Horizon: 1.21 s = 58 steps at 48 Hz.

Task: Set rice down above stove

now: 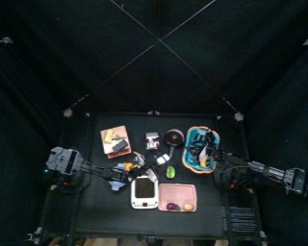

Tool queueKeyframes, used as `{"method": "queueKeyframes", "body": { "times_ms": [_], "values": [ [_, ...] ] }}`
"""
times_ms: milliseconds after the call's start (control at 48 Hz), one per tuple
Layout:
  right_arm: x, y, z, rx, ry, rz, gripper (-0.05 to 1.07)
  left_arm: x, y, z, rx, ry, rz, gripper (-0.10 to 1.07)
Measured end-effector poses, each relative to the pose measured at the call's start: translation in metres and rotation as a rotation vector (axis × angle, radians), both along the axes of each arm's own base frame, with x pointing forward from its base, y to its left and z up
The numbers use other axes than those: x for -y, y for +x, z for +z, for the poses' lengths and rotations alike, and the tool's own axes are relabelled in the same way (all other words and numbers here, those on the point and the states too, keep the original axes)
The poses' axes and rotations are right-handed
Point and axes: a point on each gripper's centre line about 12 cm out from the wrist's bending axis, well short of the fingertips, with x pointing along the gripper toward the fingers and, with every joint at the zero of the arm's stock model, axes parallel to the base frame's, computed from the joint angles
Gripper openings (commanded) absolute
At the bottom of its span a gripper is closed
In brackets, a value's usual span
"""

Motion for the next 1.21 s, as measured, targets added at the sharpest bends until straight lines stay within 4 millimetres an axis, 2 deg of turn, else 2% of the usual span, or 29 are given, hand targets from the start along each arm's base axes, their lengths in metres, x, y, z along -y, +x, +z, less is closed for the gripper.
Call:
{"method": "queueKeyframes", "body": {
  "times_ms": [292,479,812,1021,1208],
  "values": [
    [0.000,0.000,-0.001,-0.003,0.001,0.000,0.83,0.001,0.012,-0.029,-0.048,-0.064,0.057,0.64],
    [0.000,0.000,0.000,-0.001,0.002,-0.001,0.83,0.000,0.011,-0.036,-0.061,-0.101,0.081,0.69],
    [0.000,0.000,-0.001,-0.005,0.004,-0.002,0.83,-0.008,0.012,-0.059,-0.101,-0.175,0.117,0.70],
    [0.000,0.000,-0.002,-0.005,0.003,0.000,0.83,-0.009,0.016,-0.062,-0.102,-0.193,0.104,0.71],
    [0.001,0.000,-0.001,-0.004,0.002,-0.002,0.83,-0.008,0.017,-0.070,-0.113,-0.228,0.085,0.79]
  ]
}}
